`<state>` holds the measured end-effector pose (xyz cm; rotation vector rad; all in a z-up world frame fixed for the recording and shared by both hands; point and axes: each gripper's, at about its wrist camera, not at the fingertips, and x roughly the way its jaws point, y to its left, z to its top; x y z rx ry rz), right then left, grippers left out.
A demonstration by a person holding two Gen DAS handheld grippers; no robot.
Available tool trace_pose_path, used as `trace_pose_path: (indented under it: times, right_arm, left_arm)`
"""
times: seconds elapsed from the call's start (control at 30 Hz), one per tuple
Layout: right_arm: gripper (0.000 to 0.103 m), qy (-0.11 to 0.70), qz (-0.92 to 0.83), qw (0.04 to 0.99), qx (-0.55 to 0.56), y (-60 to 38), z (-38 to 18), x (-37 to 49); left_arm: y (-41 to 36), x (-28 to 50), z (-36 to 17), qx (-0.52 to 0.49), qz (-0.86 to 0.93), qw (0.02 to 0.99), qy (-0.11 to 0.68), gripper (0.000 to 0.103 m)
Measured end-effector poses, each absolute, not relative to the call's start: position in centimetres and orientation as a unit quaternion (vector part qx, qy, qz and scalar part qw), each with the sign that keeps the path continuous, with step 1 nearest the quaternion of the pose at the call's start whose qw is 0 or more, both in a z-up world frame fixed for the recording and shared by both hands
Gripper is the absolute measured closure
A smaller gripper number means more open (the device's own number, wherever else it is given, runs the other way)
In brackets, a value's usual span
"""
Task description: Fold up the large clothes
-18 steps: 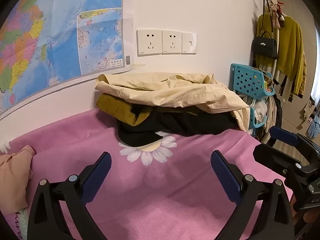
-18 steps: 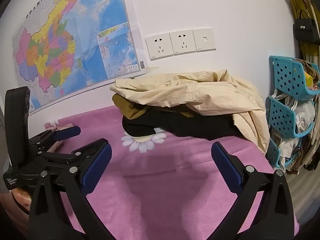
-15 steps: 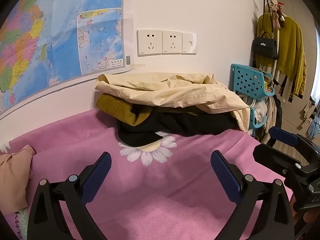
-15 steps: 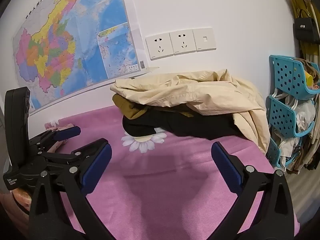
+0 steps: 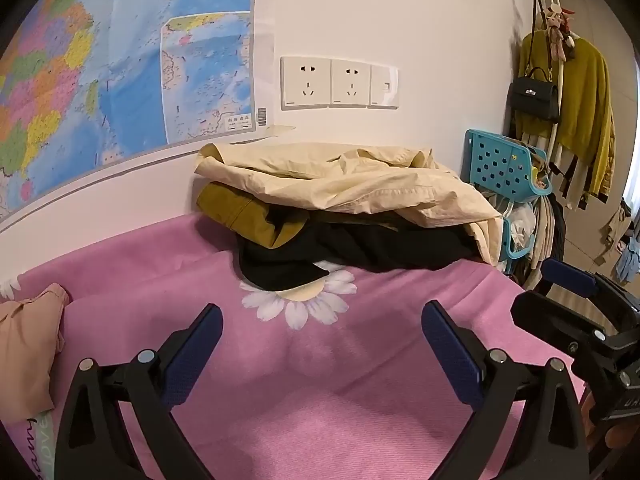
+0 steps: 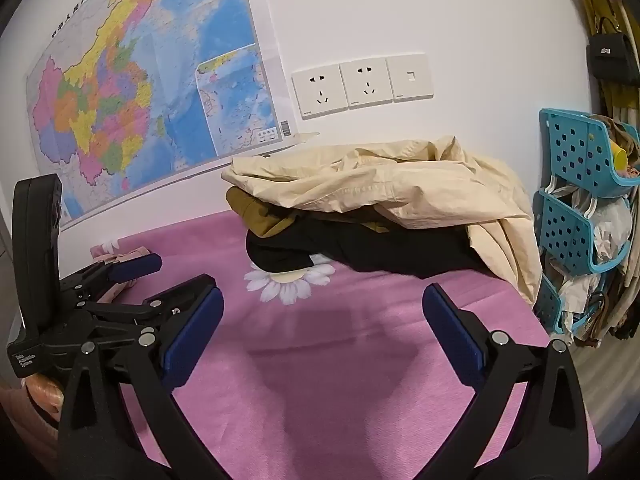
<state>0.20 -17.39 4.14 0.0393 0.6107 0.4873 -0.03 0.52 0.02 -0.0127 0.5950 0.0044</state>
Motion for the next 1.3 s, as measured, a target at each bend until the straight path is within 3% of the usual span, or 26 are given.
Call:
trace_pose_path:
  times: [1.3]
  right_arm:
    - [0.005, 0.3, 0.243, 0.922, 0.024, -17.61, 4.16, 0.58]
  left_arm:
    - [0.44, -0.04, -0.93, -0.008, 0.003, 0.955, 0.297, 0.007]
